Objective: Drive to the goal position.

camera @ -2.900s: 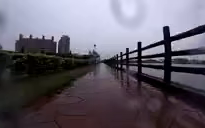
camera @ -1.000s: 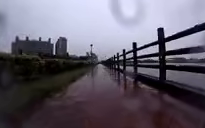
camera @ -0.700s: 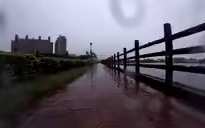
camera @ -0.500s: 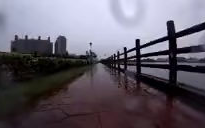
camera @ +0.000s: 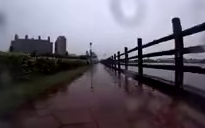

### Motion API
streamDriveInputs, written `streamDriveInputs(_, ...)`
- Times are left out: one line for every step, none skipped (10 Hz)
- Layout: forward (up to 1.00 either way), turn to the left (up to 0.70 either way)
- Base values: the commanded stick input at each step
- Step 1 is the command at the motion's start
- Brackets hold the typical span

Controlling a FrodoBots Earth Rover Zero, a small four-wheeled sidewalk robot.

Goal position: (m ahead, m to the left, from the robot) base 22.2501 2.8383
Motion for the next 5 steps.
streamDriveInputs(1.00, 0.00)
streamDriveInputs(0.44, 0.00)
streamDriveInputs(0.00, 0.00)
streamDriveInputs(0.00, 0.00)
streamDriveInputs(0.00, 0.00)
